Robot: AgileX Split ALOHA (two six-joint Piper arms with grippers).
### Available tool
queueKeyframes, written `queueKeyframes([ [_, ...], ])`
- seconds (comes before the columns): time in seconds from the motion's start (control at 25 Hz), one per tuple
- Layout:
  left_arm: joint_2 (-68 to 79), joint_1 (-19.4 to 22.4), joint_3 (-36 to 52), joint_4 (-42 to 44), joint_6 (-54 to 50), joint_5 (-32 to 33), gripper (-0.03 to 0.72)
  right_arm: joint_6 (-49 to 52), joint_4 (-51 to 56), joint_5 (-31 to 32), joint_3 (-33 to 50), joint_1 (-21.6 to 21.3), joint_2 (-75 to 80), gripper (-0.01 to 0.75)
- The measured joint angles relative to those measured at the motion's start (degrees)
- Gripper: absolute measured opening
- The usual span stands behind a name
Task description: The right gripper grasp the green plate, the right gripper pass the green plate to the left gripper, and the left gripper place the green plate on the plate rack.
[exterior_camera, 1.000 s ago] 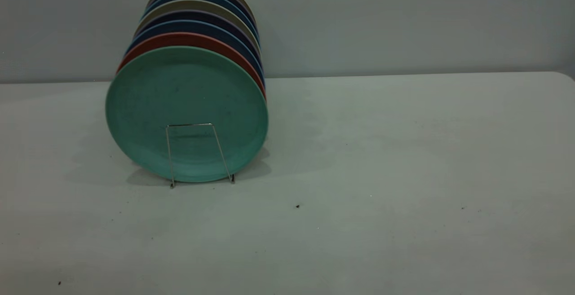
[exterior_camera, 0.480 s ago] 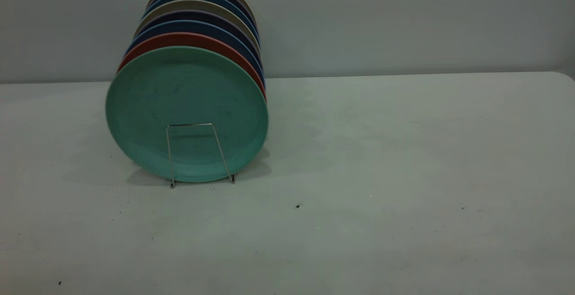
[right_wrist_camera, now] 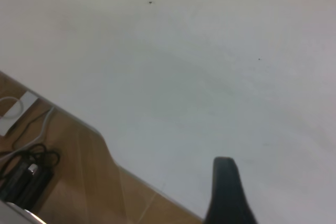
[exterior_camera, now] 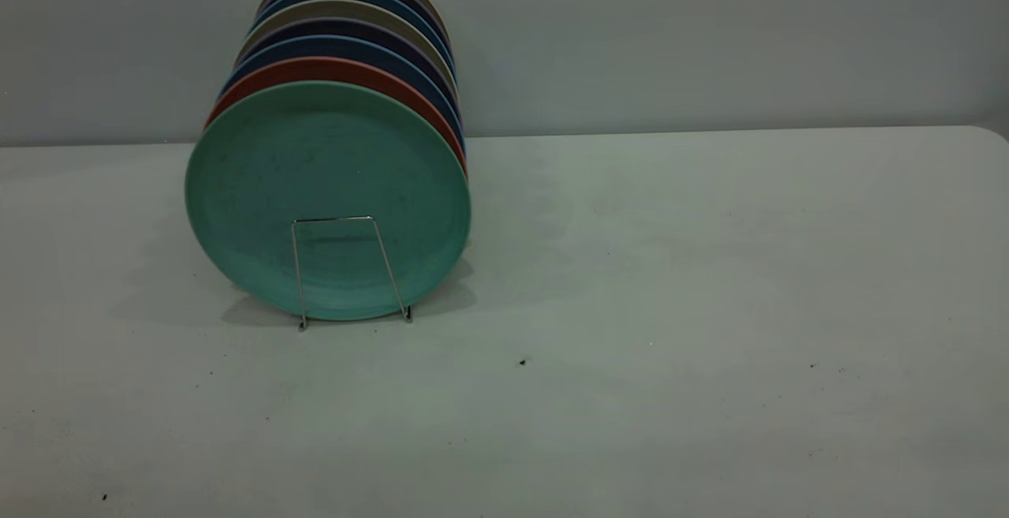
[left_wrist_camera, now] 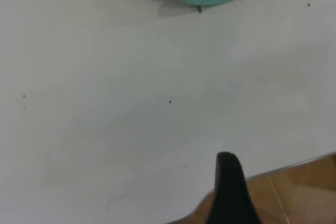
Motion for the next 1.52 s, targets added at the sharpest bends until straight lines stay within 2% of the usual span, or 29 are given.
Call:
queueKeyframes([
  [0.56,0.0,-1.0,0.1,0.1,-0.3,0.0,0.534,0.0,0.0,0.0,0.0,-0.3,-0.1,0.523],
  [0.8,-0.8,-1.0,0.1,0.1,-0.3,-0.1,0.534,0.0,0.5,0.0,0.0,-14.2,-1.0,0.523],
  [0.92,-1.9,-1.0,0.1,0.1,-0.3,-0.1,0.534,0.0,0.4,0.1,0.0,-18.3,-1.0,0.523],
  [1.2,-2.2,-1.0,0.1,0.1,-0.3,0.0,0.535,0.0,0.6,0.1,0.0,-24.3,-2.6,0.523],
  [1.52,-2.2,-1.0,0.1,0.1,-0.3,0.0,0.535,0.0,0.7,0.2,0.0,-24.6,-4.2,0.523],
])
